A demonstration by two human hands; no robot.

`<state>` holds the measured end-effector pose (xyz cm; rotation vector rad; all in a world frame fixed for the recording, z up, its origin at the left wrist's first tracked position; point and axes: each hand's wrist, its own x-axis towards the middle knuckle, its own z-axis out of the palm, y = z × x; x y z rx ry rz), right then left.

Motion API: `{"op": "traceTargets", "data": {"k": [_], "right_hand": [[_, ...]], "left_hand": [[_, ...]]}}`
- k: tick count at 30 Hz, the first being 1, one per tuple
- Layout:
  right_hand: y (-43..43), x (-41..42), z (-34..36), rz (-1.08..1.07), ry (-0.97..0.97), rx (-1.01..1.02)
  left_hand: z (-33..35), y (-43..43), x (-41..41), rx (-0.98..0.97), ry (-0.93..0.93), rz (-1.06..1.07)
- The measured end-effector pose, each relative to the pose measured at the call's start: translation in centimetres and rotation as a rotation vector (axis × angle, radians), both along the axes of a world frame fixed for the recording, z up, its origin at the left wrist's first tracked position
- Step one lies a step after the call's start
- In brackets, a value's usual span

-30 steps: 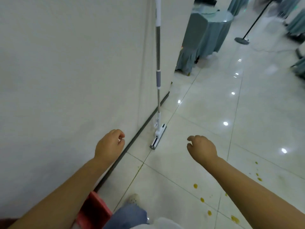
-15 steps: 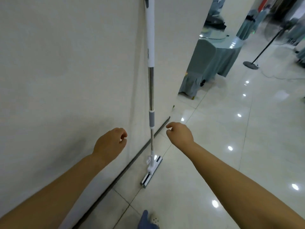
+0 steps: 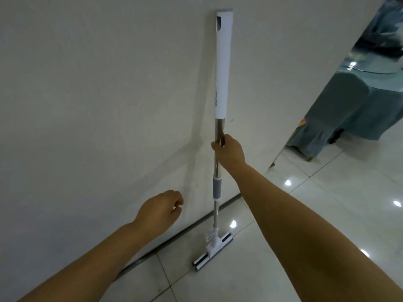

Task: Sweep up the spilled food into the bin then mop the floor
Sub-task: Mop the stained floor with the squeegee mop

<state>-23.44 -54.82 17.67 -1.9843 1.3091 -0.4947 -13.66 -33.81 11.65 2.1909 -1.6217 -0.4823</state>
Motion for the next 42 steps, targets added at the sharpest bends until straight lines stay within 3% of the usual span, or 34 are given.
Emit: {"op": "traceTargets", "data": {"k": [5,8,12,19,25,29,32,38,42], "right_hand": [[2.1,-3.9,0.3,-0.005,0.153,-0.125],[5.0,-7.6,1.0,-0.116,0.248,-0.184],[11.6,-12.9,1.1,-0.293,0.190,-0.172],[29.2,-18.6,0.1,-0.623,-0.182,0.188],[41.3,-21.9,0.6,-0.881,-0.798,0.616],[47.4,-23.4,-0.6,-0.943,-0.891,0.806],[51.0,-24.4,-2.1,-0.932,-0.976,1.088],[58.0,-23.0,-5.1,-1.022,-0.764,1.307],[63.7,-23.4,-8.2,-1.046,-0.581,1.330]], "left_hand": [[-1.2,0.3,-0.5,0.063,0.000,-0.067],[-1.9,1.9,-0.9,0.096,0.003,-0.120],[-3.5,6.1,-0.4,0.132,0.044,-0.256],[-6.6,15.3,1.1,0.160,0.117,-0.483],[-8.9,22.7,0.5,0.324,0.104,-0.664],[-9.4,24.9,-1.7,0.322,0.119,-0.728],[-9.7,26.6,-3.3,0.322,0.125,-0.753],[-11.1,31.3,-5.8,0.379,0.098,-0.838],[-11.3,35.5,-7.9,0.397,0.055,-0.843]]}}
